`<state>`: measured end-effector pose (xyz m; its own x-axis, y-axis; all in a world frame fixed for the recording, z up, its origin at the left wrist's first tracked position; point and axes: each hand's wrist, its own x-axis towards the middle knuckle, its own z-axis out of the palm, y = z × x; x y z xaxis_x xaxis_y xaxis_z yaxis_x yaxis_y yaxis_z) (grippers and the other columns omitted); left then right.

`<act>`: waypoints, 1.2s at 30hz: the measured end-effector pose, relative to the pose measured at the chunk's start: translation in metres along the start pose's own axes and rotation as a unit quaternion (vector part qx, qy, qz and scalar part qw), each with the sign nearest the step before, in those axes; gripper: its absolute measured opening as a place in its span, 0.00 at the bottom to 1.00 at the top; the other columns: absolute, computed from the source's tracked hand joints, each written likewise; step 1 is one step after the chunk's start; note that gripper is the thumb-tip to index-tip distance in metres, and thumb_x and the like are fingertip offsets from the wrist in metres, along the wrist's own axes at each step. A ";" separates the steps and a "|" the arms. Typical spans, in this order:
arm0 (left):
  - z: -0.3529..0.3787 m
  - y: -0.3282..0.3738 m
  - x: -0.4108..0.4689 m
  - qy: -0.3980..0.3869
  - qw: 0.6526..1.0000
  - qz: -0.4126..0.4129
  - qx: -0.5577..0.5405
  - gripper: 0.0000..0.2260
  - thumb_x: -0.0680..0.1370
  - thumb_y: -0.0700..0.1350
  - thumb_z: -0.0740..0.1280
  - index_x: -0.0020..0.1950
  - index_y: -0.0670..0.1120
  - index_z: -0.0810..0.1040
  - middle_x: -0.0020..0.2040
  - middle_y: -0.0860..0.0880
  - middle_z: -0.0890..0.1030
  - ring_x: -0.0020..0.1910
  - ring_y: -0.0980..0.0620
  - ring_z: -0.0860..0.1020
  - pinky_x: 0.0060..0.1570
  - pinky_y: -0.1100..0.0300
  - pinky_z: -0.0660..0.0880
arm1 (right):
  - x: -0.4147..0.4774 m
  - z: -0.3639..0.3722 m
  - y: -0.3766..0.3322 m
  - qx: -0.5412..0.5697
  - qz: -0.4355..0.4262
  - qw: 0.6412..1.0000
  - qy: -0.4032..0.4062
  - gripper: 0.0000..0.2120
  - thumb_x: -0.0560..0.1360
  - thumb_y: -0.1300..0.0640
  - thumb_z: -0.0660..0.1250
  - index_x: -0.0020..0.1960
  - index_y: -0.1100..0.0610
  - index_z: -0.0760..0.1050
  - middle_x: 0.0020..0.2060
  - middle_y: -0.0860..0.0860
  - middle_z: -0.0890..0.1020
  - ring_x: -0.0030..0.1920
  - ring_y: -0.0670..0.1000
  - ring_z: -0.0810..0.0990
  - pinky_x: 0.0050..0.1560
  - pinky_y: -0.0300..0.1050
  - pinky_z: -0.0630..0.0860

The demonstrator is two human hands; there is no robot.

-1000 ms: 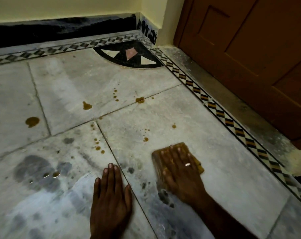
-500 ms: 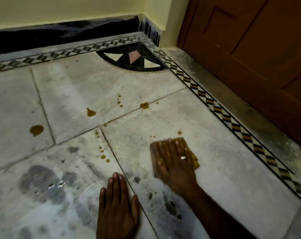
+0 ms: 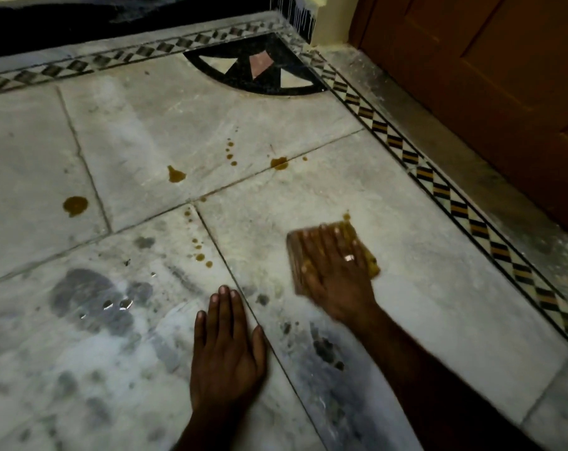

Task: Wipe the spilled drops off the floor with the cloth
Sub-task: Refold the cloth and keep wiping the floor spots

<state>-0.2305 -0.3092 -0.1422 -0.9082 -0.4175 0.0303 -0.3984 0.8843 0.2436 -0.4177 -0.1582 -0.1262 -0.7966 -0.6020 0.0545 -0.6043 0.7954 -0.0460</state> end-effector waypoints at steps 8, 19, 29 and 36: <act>-0.006 0.000 0.002 -0.025 1.000 -0.004 0.014 0.31 0.81 0.54 0.53 0.79 0.37 0.58 0.80 0.38 0.59 0.80 0.42 0.57 0.77 0.42 0.56 | -0.054 0.002 -0.006 -0.008 -0.216 0.976 -0.018 0.29 0.84 0.41 0.49 0.83 0.48 0.52 0.82 0.56 0.57 0.82 0.60 0.53 0.79 0.63 0.53; -0.018 0.006 0.001 -0.078 0.996 -0.019 0.029 0.31 0.81 0.55 0.50 0.81 0.40 0.52 0.82 0.42 0.52 0.81 0.45 0.50 0.78 0.43 0.52 | 0.036 -0.009 -0.003 0.013 -0.099 0.993 -0.069 0.30 0.83 0.43 0.48 0.82 0.50 0.54 0.81 0.57 0.57 0.81 0.62 0.52 0.78 0.64 0.51; -0.002 0.080 0.077 -0.047 0.998 0.003 -0.044 0.31 0.81 0.54 0.42 0.79 0.38 0.55 0.80 0.39 0.55 0.80 0.41 0.54 0.79 0.46 0.49 | -0.039 0.009 0.060 0.016 -0.056 0.998 0.019 0.30 0.82 0.45 0.53 0.82 0.48 0.53 0.81 0.55 0.60 0.81 0.59 0.57 0.75 0.65 0.61; 0.005 0.080 0.123 -0.052 0.998 0.006 -0.028 0.32 0.81 0.55 0.41 0.81 0.39 0.49 0.81 0.40 0.50 0.81 0.43 0.50 0.79 0.48 0.45 | 0.074 -0.003 0.064 0.009 0.072 0.997 0.001 0.28 0.83 0.45 0.50 0.82 0.49 0.53 0.81 0.57 0.58 0.81 0.62 0.55 0.79 0.62 0.50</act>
<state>-0.3746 -0.2884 -0.1235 -0.9227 -0.3798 -0.0663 -0.3816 0.8750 0.2980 -0.5150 -0.1514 -0.1224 -0.8750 -0.4817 0.0472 -0.4840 0.8721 -0.0719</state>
